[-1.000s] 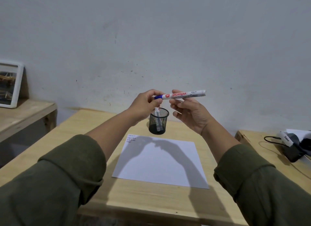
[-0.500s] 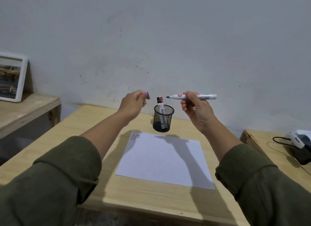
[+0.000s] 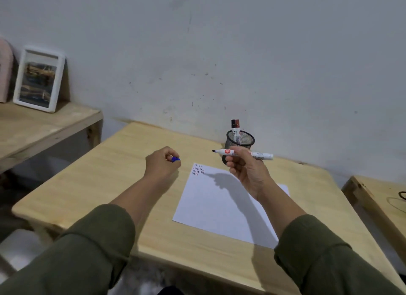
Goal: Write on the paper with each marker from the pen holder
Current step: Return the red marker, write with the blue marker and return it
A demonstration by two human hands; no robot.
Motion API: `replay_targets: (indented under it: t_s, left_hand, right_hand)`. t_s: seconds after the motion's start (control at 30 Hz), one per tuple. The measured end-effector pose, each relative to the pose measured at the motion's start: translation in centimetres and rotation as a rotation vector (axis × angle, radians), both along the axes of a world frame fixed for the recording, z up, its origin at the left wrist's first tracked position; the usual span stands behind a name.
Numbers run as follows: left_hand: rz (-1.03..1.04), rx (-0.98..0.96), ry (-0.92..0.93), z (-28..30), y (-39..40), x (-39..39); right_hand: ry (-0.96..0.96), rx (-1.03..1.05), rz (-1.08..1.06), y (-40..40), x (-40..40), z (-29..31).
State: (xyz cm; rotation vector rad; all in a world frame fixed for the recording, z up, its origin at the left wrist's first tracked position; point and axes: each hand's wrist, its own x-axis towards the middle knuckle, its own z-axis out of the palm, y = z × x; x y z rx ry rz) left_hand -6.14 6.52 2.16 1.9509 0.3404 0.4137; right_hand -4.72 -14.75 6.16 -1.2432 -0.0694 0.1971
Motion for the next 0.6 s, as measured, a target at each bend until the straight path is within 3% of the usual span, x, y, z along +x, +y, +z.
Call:
replay_targets:
  t_s: [0.13, 0.3, 0.6]
  left_hand:
    - [0.058, -0.041, 0.042, -1.0, -0.1, 1.1]
    - [0.020, 0.111, 0.081, -2.1, 0.4, 2.6]
    - [-0.058, 0.178, 0.104, -3.6, 0.7, 3.5]
  right_hand:
    - [0.036, -0.009, 0.002, 1.4, 0.6, -1.4]
    - [0.060, -0.023, 0.006, 2.5, 1.5, -2.4]
    - [0.081, -0.045, 0.018, 3.0, 2.2, -3.5]
